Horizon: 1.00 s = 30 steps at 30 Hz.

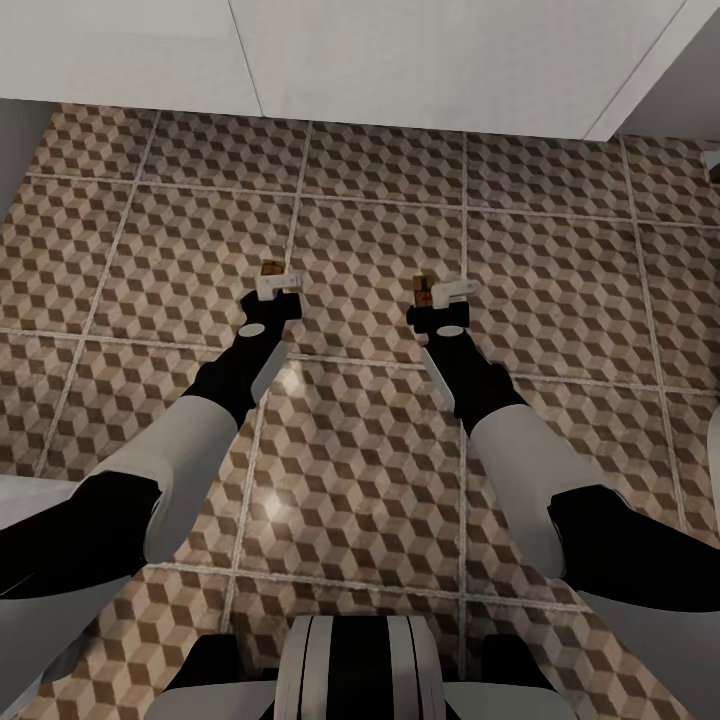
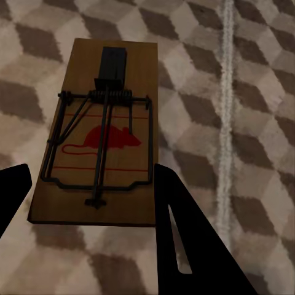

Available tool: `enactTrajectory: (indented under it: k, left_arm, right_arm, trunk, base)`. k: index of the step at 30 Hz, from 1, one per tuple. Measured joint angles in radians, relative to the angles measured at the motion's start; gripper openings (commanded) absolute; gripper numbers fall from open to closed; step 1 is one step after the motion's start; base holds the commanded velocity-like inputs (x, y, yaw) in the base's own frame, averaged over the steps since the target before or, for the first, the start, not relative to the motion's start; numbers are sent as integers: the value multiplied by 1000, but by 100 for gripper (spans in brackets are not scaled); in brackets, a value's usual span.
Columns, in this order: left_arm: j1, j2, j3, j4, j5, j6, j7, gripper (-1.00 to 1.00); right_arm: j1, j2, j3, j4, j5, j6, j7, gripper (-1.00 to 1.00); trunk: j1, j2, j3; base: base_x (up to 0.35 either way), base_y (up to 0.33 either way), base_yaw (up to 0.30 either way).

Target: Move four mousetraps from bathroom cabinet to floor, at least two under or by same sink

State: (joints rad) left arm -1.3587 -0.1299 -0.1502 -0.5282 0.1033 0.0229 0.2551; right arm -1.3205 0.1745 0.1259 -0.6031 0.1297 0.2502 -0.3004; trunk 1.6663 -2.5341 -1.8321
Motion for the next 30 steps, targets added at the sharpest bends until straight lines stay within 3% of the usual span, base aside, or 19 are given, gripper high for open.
enactTrajectory:
  k: [13,30]
  left_arm:
    - [1,-7,-1,5,0,1,-1,-100]
    - [2,-8,-1,6,0,1,-1,-100]
  right_arm:
    - [0,0,6,-7,-2,-6,1,-100]
    - [0,0,7,-11,0,-7,-9,-100]
  trunk:
    - [0,0,0]
    - [0,0,6]
  base:
    - [199,0,0]
    - [12,0,-122]
